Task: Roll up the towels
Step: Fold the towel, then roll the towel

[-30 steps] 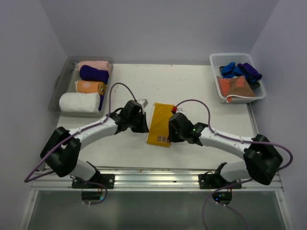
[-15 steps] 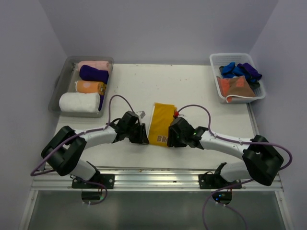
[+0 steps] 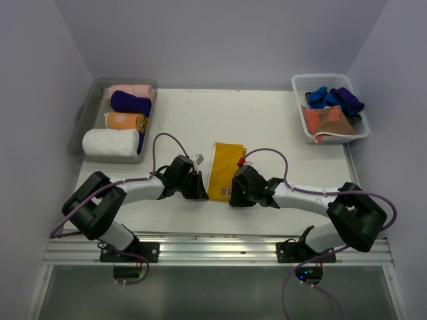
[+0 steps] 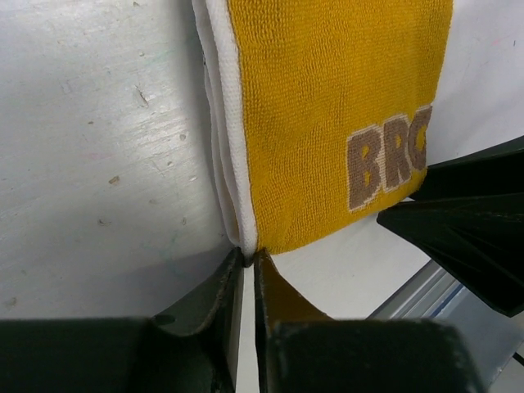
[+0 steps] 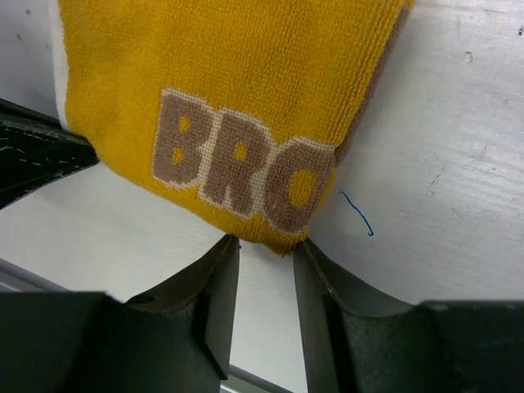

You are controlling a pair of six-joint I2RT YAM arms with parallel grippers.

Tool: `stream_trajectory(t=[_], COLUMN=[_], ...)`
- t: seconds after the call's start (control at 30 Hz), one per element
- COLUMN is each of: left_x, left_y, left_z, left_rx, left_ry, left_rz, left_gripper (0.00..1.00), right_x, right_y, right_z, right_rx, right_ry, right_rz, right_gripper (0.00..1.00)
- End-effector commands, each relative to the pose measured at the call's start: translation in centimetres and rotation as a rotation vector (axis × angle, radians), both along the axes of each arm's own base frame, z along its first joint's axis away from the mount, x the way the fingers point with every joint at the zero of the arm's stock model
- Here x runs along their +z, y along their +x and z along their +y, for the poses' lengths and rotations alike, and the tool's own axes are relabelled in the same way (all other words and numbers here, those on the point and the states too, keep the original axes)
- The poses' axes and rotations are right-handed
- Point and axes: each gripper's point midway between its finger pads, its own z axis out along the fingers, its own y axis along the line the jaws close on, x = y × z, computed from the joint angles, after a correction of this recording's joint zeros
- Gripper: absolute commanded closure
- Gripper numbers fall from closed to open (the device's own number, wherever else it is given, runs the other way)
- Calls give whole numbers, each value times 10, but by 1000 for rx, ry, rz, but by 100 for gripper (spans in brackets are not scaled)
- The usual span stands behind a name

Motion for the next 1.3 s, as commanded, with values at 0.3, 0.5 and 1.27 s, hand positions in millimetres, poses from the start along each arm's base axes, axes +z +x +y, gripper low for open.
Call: stream_trajectory(t=[0.3, 0.5, 1.27], left_x=[-8, -8, -16], left_y=[-3, -1, -9], left_z=[19, 16, 5], left_rx=[47, 30, -33], left_ry=[88, 85, 59], left_rz=[-7, -11, 23], left_gripper=[54, 63, 58], right_x=[-1, -1, 15], right_y=[8, 7, 19], right_z=[-19, -22, -26], right_rx=[-59, -59, -68], right_ry=[-83, -99, -129], right_rz=[-52, -56, -116], right_gripper=[64, 61, 57])
